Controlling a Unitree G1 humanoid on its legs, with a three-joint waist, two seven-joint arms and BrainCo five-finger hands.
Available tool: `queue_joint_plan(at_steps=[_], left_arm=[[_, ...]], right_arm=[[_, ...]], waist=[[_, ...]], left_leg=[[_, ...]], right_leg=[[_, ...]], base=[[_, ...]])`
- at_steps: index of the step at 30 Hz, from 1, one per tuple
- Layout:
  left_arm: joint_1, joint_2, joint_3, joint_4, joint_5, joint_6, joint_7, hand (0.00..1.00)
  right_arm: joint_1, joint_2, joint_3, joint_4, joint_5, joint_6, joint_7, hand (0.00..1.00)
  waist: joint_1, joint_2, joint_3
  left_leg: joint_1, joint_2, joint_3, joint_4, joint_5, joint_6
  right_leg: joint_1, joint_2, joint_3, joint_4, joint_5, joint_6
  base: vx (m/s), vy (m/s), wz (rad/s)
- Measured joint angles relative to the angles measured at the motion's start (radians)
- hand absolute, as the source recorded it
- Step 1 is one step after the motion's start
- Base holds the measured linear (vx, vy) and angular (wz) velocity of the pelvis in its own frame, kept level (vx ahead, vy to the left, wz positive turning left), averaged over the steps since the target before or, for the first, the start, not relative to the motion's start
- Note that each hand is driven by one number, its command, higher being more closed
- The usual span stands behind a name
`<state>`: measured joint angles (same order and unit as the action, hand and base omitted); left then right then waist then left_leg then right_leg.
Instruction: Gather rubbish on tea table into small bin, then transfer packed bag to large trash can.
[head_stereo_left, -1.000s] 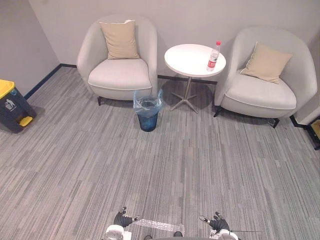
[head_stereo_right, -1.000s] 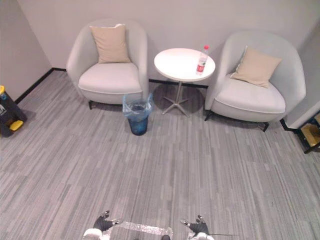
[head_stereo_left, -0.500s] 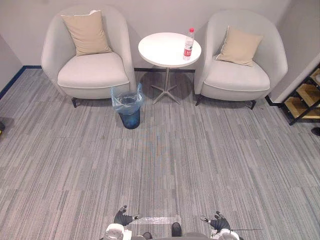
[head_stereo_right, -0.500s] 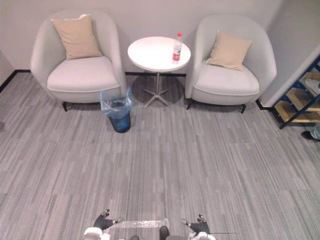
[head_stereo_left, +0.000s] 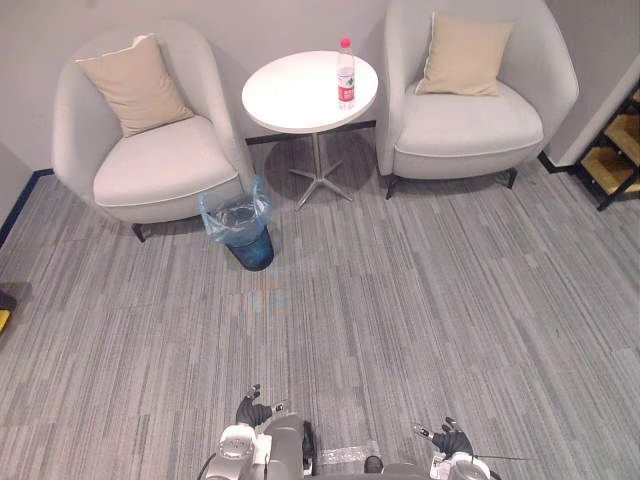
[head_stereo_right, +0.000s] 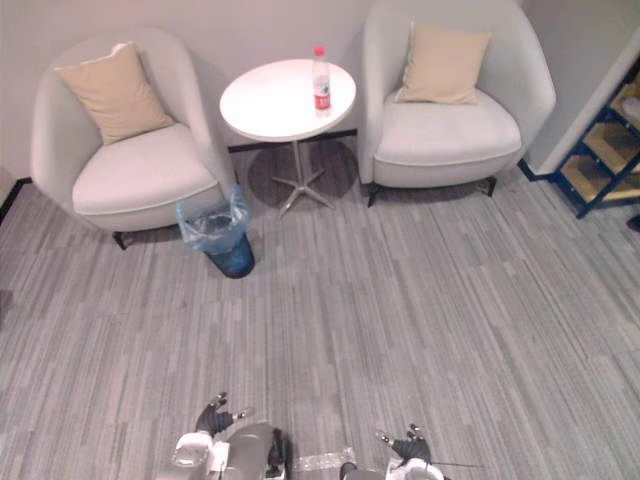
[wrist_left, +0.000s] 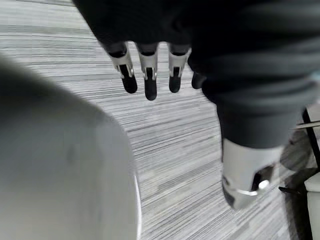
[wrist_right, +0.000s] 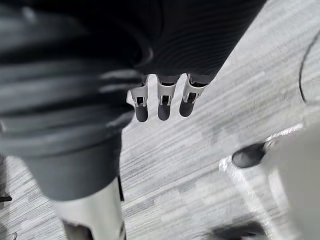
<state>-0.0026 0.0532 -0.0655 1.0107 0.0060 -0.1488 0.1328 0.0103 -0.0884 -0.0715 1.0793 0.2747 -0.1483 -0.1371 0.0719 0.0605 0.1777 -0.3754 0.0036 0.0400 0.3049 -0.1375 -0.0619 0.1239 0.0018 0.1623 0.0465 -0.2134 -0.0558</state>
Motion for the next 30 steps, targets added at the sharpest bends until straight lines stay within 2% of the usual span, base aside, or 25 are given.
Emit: queue_joint_plan(at_steps=[1, 2, 3, 4, 5, 6, 7, 8, 9, 11, 13, 15, 16, 17, 18, 19, 20, 21, 22, 23, 24, 25, 27, 28, 30], left_arm=[[-0.002, 0.004, 0.009, -0.006, -0.012, -0.003, -0.002, 0.0], [-0.002, 0.005, 0.01, -0.011, -0.012, -0.004, -0.001, 0.0], [-0.002, 0.017, 0.01, -0.018, -0.01, -0.004, -0.001, 0.0], [-0.003, 0.029, 0.01, -0.019, -0.012, -0.001, -0.001, 0.0], [-0.003, 0.029, 0.01, -0.019, -0.015, 0.003, 0.0, 0.0], [-0.003, 0.03, 0.01, -0.022, -0.02, 0.005, 0.0, 0.0], [0.0, 0.032, 0.008, -0.019, -0.028, 0.01, 0.0, 0.0], [0.005, 0.034, 0.001, -0.017, -0.029, 0.014, 0.0, 0.0], [0.009, 0.037, -0.017, -0.015, -0.029, 0.02, -0.001, 0.0], [0.011, 0.035, -0.033, -0.011, -0.03, 0.026, -0.001, 0.0], [0.005, 0.025, -0.031, 0.002, -0.035, 0.028, -0.001, 0.0], [0.002, 0.019, -0.031, 0.001, -0.038, 0.027, -0.001, 0.0], [0.0, 0.016, -0.031, 0.001, -0.038, 0.027, -0.001, 0.0], [-0.001, 0.012, -0.032, 0.002, -0.038, 0.027, -0.001, 0.0], [0.013, 0.011, -0.034, 0.004, -0.038, 0.027, -0.001, 0.0], [0.019, 0.016, -0.034, 0.004, -0.038, 0.026, -0.002, 0.0], [0.01, 0.01, -0.029, 0.021, -0.038, 0.027, -0.001, 0.0], [0.004, -0.01, -0.03, 0.034, -0.037, 0.026, -0.003, 0.0], [0.004, -0.03, -0.029, 0.042, -0.035, 0.025, -0.004, 0.0], [0.003, -0.039, -0.019, 0.039, -0.034, 0.025, -0.003, 0.0], [-0.007, -0.053, 0.014, 0.04, -0.028, 0.029, -0.006, 0.0], [-0.01, -0.066, 0.045, 0.028, -0.028, 0.029, -0.006, 0.0], [-0.008, -0.065, 0.046, 0.0, -0.028, 0.025, -0.006, 0.0], [-0.009, -0.066, 0.043, -0.015, -0.027, 0.024, -0.008, 0.0], [-0.011, -0.067, 0.026, -0.037, -0.027, 0.022, -0.01, 0.0]], right_arm=[[-0.012, 0.01, 0.009, 0.003, 0.0, 0.001, 0.0, 0.0], [-0.015, 0.018, 0.017, 0.001, -0.002, 0.0, 0.001, 0.0], [-0.017, 0.033, 0.024, -0.004, -0.003, 0.0, 0.004, 0.0], [-0.014, 0.047, 0.025, -0.005, -0.015, 0.0, 0.008, 0.0], [-0.006, 0.049, 0.025, -0.005, -0.039, 0.001, 0.011, 0.0], [-0.002, 0.049, 0.028, -0.007, -0.041, 0.001, 0.013, 0.0], [-0.001, 0.049, 0.029, -0.017, -0.041, 0.0, 0.017, 0.0], [0.002, 0.05, 0.029, -0.041, -0.042, 0.0, 0.02, 0.0], [0.002, 0.048, 0.028, -0.059, -0.042, 0.0, 0.024, 0.0], [0.001, 0.049, 0.034, -0.082, -0.061, -0.001, 0.028, 0.0], [-0.002, 0.048, 0.037, -0.082, -0.081, -0.001, 0.032, 0.0], [-0.013, 0.045, 0.04, -0.082, -0.087, -0.001, 0.035, 0.0], [-0.017, 0.042, 0.044, -0.083, -0.092, -0.002, 0.037, 0.0], [-0.023, 0.038, 0.047, -0.084, -0.104, -0.003, 0.039, 0.0], [-0.023, 0.036, 0.052, -0.081, -0.112, -0.002, 0.039, 0.0], [-0.006, 0.038, 0.058, -0.081, -0.117, -0.002, 0.039, 0.0], [-0.005, 0.033, 0.056, -0.083, -0.117, -0.002, 0.04, 0.0], [-0.021, 0.005, 0.055, -0.08, -0.118, -0.001, 0.039, 0.0], [-0.016, -0.002, 0.048, -0.078, -0.118, -0.003, 0.038, 0.0], [-0.016, -0.005, 0.041, -0.081, -0.118, 0.0, 0.038, 0.0], [-0.014, -0.011, 0.045, -0.086, -0.114, -0.003, 0.037, 0.0], [-0.011, -0.012, 0.049, -0.085, -0.111, 0.0, 0.033, 0.0], [-0.003, 0.0, 0.053, -0.082, -0.097, 0.0, 0.027, 0.0], [0.004, 0.009, 0.048, -0.082, -0.096, -0.001, 0.024, 0.0], [0.003, 0.02, 0.043, -0.081, -0.077, 0.0, 0.018, 0.0]], waist=[[0.009, -0.005, -0.001], [0.014, -0.016, -0.001], [0.014, -0.044, -0.001], [0.015, -0.071, -0.006], [0.021, -0.076, -0.007], [0.02, -0.078, -0.008], [0.02, -0.079, -0.008], [0.016, -0.076, -0.007], [0.002, -0.075, -0.006], [-0.015, -0.073, -0.004], [-0.018, -0.065, -0.001], [-0.026, -0.061, 0.001], [-0.03, -0.059, 0.002], [-0.038, -0.055, 0.004], [-0.044, -0.06, 0.002], [-0.047, -0.082, -0.01], [-0.052, -0.079, -0.012], [-0.05, -0.023, -0.015], [-0.06, -0.006, -0.021], [-0.059, 0.01, -0.014], [-0.061, 0.023, -0.006], [-0.055, 0.019, 0.004], [-0.04, 0.014, 0.018], [-0.037, -0.007, 0.027], [-0.023, -0.012, 0.026]], left_leg=[[-0.005, -0.001, 0.003, 0.043, 0.045, 0.036], [-0.006, -0.007, 0.01, 0.059, 0.043, 0.039], [-0.006, -0.023, 0.024, 0.08, 0.017, 0.048], [0.011, -0.037, 0.048, 0.087, -0.021, 0.063], [0.043, -0.039, 0.067, 0.083, -0.04, 0.077], [0.069, -0.039, 0.079, 0.081, -0.056, 0.09], [0.105, -0.043, 0.088, 0.08, -0.084, 0.1], [0.155, -0.047, 0.09, 0.079, -0.113, 0.107], [0.208, -0.049, 0.089, 0.066, -0.128, 0.115], [0.313, -0.047, 0.079, 0.004, -0.134, 0.118], [0.396, -0.026, 0.059, -0.047, -0.134, 0.118], [0.435, 0.005, 0.038, -0.065, -0.135, 0.115], [0.459, 0.022, 0.024, -0.082, -0.136, 0.114], [0.478, 0.038, 0.005, -0.087, -0.147, 0.096], [0.5, 0.04, -0.022, -0.089, -0.163, 0.067], [0.519, 0.029, -0.061, -0.088, -0.186, 0.034], [0.541, 0.032, -0.094, -0.079, -0.211, 0.015], [0.531, 0.079, -0.125, -0.036, -0.21, 0.008], [0.495, 0.087, -0.147, 0.046, -0.201, -0.008], [0.457, 0.096, -0.154, 0.144, -0.189, -0.026], [0.378, 0.103, -0.154, 0.336, -0.131, -0.041], [0.3, 0.123, -0.136, 0.528, -0.034, -0.031], [0.232, 0.169, -0.055, 0.683, -0.086, -0.029], [0.19, 0.182, -0.008, 0.691, -0.112, -0.022], [0.11, 0.174, 0.047, 0.618, -0.143, -0.012]], right_leg=[[0.003, -0.001, 0.025, 0.023, -0.036, 0.009], [0.002, -0.006, 0.036, 0.04, -0.053, 0.009], [0.0, -0.021, 0.042, 0.079, -0.079, 0.023], [-0.049, -0.035, 0.04, 0.202, -0.098, 0.041], [-0.092, -0.033, 0.037, 0.331, -0.096, 0.073], [-0.127, -0.035, 0.029, 0.434, -0.091, 0.14], [-0.18, -0.037, 0.018, 0.574, -0.061, 0.221], [-0.245, -0.046, -0.013, 0.755, -0.041, 0.269], [-0.294, -0.076, -0.091, 0.869, -0.054, 0.229], [-0.357, -0.122, -0.217, 0.908, -0.089, 0.153], [-0.406, -0.114, -0.281, 0.797, -0.116, 0.114], [-0.452, -0.076, -0.285, 0.618, -0.103, 0.108], [-0.479, -0.049, -0.264, 0.508, -0.063, 0.106], [-0.494, -0.027, -0.25, 0.418, -0.01, 0.106], [-0.489, -0.015, -0.24, 0.308, 0.085, 0.093], [-0.487, -0.027, -0.23, 0.24, 0.224, 0.054], [-0.493, -0.029, -0.246, 0.285, 0.211, 0.048], [-0.482, -0.003, -0.281, 0.314, 0.189, 0.024], [-0.457, 0.004, -0.302, 0.3, 0.145, 0.021], [-0.433, 0.015, -0.313, 0.29, 0.125, 0.011], [-0.391, 0.024, -0.328, 0.272, 0.101, 0.001], [-0.329, 0.033, -0.331, 0.246, 0.085, -0.015], [-0.212, 0.042, -0.341, 0.2, 0.07, -0.031], [-0.15, 0.038, -0.344, 0.16, 0.07, -0.031], [-0.08, 0.026, -0.346, 0.091, 0.067, -0.028]], base=[[0.38, 0.238, -0.57], [0.32, 0.182, -0.47], [0.43, 0.162, -0.32], [0.51, 0.182, -0.36], [0.51, 0.176, -0.38], [0.43, 0.147, -0.43], [0.34, 0.113, -0.44], [0.51, 0.161, -0.28], [0.45, 0.122, -0.05], [0.48, 0.072, 0.17], [0.48, -0.022, 0.22], [0.51, -0.097, 0.38], [0.48, -0.143, 0.46], [0.51, -0.182, 0.51], [0.63, -0.262, 0.64], [0.55, -0.277, 0.7], [0.53, -0.279, 0.61], [0.5, -0.265, 0.57], [0.48, -0.24, 0.45], [0.45, -0.261, 0.47], [0.44, -0.244, 0.29], [0.43, -0.212, 0.19], [0.42, -0.166, 0.1], [0.45, -0.168, 0.14], [0.31, -0.084, 0.07]])
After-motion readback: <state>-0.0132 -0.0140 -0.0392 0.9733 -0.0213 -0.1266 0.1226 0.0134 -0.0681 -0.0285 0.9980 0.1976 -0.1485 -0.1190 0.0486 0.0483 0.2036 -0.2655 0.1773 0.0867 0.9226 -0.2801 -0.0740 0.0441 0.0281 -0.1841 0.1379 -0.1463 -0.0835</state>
